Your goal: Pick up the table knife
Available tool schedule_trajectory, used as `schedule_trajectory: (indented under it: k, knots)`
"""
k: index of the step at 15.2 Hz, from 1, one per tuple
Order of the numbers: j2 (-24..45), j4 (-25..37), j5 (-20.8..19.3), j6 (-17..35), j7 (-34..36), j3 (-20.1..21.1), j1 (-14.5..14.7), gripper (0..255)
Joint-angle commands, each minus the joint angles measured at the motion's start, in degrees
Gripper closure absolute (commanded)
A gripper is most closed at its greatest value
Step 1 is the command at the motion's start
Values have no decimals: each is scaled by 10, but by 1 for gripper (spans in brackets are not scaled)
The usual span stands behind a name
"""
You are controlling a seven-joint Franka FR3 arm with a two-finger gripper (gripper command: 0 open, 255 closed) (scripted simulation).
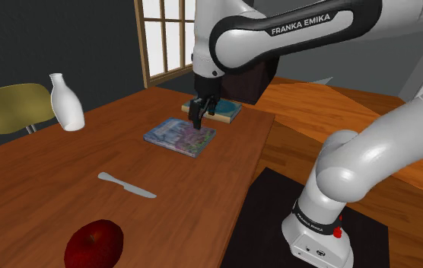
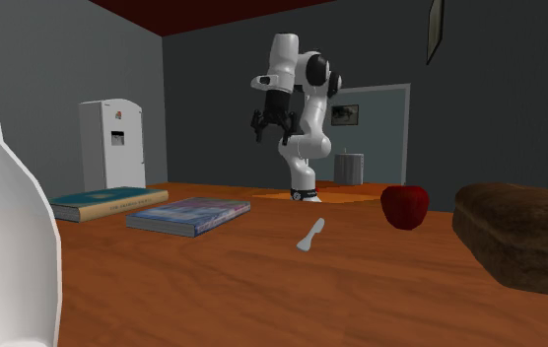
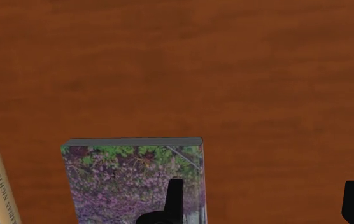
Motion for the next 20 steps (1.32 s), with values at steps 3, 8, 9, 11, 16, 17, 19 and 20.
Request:
schedule_trajectory:
  k: [3,8,9,11,16,17,19,20]
  knots:
    - [65,9,0,65,50,42,4,0]
    - [159,41,-26,134,119,93,-1,0]
    - [180,50,-36,146,135,102,-2,0]
    - [222,70,-59,167,169,121,-5,0]
    - [336,136,-144,204,265,155,-3,0]
    - [360,152,-164,208,284,158,1,0]
    - [408,186,-203,212,323,160,12,0]
    - [431,204,-223,213,341,159,20,0]
